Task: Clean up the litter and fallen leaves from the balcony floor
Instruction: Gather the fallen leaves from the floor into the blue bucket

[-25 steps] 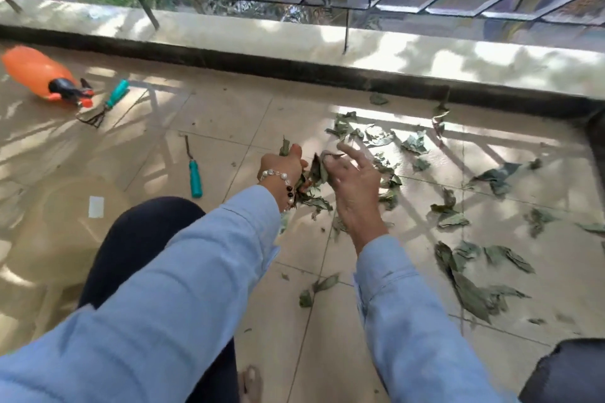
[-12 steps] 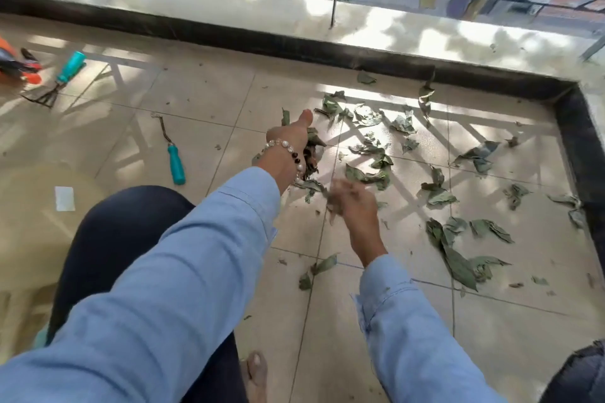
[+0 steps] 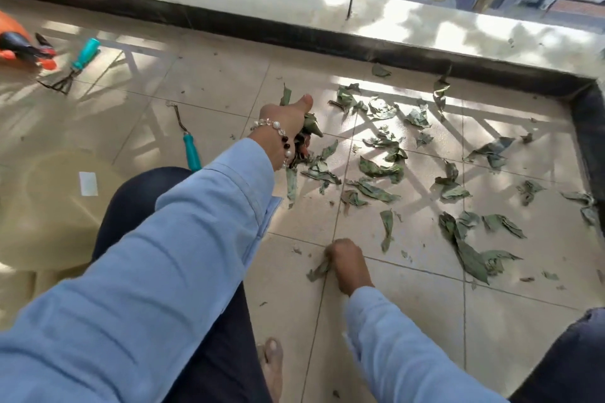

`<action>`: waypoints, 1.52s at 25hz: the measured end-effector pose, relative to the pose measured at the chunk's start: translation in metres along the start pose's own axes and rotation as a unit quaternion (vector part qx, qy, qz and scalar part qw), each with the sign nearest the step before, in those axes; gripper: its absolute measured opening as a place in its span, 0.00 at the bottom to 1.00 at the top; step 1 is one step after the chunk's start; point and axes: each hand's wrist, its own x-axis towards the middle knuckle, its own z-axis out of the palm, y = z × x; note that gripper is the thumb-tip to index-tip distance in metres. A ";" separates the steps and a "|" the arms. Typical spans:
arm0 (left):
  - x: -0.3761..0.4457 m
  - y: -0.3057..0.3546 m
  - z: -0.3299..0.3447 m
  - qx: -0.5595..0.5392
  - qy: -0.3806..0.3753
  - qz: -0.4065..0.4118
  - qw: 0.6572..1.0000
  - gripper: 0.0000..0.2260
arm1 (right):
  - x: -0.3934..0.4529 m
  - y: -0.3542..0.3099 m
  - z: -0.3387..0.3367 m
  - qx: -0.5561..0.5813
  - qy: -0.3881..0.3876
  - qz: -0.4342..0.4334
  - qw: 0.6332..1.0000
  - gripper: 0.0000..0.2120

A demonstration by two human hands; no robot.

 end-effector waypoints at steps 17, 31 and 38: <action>0.018 0.004 0.037 0.057 -0.109 0.021 0.992 0.22 | -0.023 0.015 -0.003 0.265 0.059 0.127 0.954 0.07; 0.030 0.002 0.051 0.187 -0.139 0.061 0.971 0.23 | 0.003 -0.009 -0.088 0.700 0.228 0.219 0.640 0.08; 0.033 0.008 0.035 0.183 -0.091 0.065 0.977 0.24 | 0.053 -0.074 -0.208 0.599 0.294 0.076 0.741 0.11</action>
